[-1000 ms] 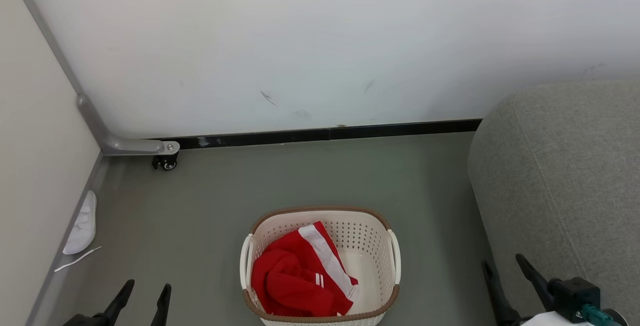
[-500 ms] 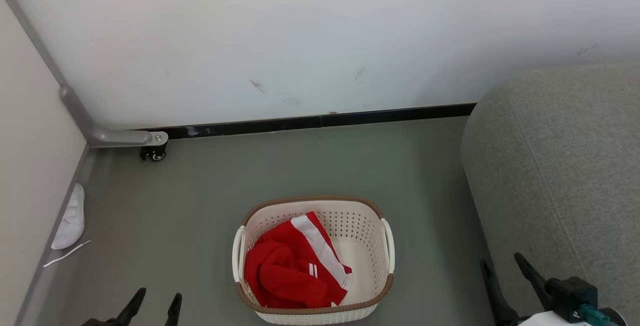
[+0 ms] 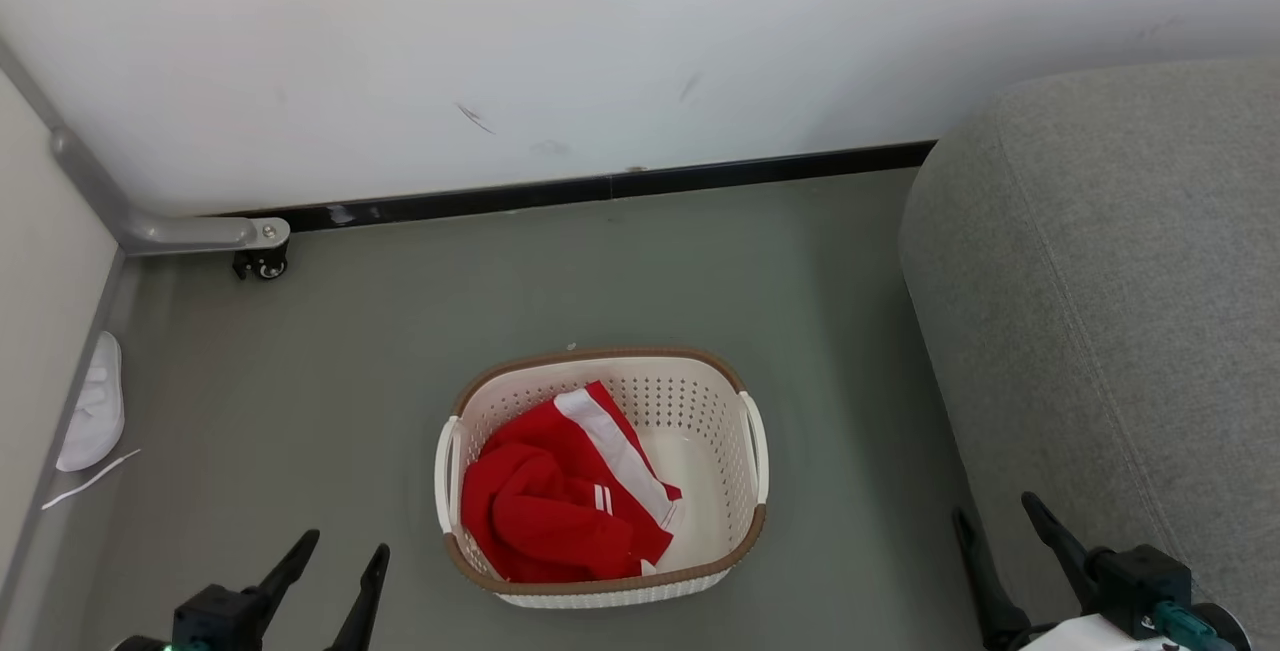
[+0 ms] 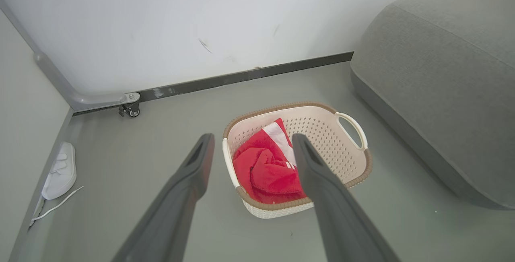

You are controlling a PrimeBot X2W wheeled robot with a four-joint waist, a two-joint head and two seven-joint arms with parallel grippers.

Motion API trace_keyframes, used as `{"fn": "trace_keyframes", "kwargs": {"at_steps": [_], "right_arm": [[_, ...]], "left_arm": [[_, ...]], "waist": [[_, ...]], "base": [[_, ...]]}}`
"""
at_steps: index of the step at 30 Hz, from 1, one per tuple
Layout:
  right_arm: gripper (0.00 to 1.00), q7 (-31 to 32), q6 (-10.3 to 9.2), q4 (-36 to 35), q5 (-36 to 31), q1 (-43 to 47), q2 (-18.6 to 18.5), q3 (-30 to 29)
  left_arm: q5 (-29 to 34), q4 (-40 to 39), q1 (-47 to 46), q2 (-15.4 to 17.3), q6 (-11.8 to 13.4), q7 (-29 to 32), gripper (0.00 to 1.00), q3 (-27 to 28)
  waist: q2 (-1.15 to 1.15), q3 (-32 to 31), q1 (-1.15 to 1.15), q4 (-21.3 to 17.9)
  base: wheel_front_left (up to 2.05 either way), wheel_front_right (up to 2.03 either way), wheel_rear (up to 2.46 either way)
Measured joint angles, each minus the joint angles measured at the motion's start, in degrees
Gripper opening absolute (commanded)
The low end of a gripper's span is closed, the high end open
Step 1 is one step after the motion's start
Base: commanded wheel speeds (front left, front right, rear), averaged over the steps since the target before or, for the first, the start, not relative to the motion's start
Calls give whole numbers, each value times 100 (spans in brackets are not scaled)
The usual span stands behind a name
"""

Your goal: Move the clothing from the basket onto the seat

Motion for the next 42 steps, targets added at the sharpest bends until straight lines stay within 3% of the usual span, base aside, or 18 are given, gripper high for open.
{"fn": "trace_keyframes", "kwargs": {"at_steps": [22,35,42], "right_arm": [[100,-1,0,-242,55,-412,7,361],[100,-1,0,-374,203,-861,1,497],[100,-1,0,-454,293,-1102,-2,510]], "left_arm": [[-219,-169,-950,447,-1,-1,100,-172],[-354,-345,-1614,737,-2,22,100,-601],[-376,-401,-2227,895,-2,350,100,-851]], "waist": [[0,1095,0,-186],[0,1822,-1,-142],[0,2286,0,-116]], "base": [[0,0,0],[0,0,0],[0,0,0]]}}
